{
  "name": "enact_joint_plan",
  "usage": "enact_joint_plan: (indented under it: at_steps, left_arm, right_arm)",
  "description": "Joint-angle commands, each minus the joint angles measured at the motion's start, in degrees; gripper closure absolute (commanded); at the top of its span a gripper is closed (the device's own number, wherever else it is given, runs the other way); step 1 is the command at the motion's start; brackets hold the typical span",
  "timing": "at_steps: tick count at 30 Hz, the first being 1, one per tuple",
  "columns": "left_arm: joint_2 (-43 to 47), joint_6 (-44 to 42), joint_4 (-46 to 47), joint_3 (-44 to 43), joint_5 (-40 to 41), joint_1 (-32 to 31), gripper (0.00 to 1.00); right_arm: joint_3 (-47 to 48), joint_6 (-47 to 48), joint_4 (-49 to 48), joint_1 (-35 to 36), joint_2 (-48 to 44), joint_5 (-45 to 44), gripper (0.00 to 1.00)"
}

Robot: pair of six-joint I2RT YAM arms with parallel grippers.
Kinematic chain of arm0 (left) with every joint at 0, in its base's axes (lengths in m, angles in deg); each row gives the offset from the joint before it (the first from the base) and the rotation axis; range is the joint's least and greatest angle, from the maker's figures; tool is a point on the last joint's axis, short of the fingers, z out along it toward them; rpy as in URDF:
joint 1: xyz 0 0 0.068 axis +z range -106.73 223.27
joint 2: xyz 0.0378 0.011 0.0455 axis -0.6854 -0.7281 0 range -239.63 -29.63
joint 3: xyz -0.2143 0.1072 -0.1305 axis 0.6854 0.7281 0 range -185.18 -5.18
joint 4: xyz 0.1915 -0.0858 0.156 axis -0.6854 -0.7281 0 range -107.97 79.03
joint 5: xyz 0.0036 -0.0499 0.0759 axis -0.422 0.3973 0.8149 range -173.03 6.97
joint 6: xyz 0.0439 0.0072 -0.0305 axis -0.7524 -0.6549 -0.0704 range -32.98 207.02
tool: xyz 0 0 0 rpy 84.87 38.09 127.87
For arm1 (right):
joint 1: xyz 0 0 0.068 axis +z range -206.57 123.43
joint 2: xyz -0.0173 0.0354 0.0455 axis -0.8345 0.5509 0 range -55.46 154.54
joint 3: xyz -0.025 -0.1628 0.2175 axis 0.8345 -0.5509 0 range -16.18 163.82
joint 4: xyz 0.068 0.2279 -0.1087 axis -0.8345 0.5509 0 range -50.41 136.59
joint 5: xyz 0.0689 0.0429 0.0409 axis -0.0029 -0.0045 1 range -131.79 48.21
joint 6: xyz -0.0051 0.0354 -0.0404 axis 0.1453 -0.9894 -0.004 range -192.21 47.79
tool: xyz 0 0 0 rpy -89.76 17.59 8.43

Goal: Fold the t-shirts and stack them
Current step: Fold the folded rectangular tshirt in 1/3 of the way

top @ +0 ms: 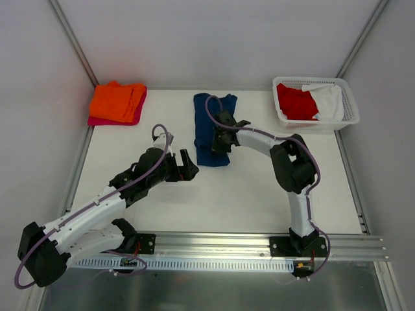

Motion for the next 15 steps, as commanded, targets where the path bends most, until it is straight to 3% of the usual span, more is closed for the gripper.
enact_joint_plan:
  at_steps: [1, 15]
  left_arm:
    - [-0.5, -1.6, 1.9, -2.0, 1.6, -0.4, 0.01]
    - [-3.0, -1.3, 4.6, -0.9, 0.9, -0.4, 0.01]
  right_arm:
    - [2.7, 1.6, -0.4, -0.6, 0.6, 0.9, 1.00]
    - [12.2, 4.6, 5.3, -2.8, 2.4, 0.9, 0.99]
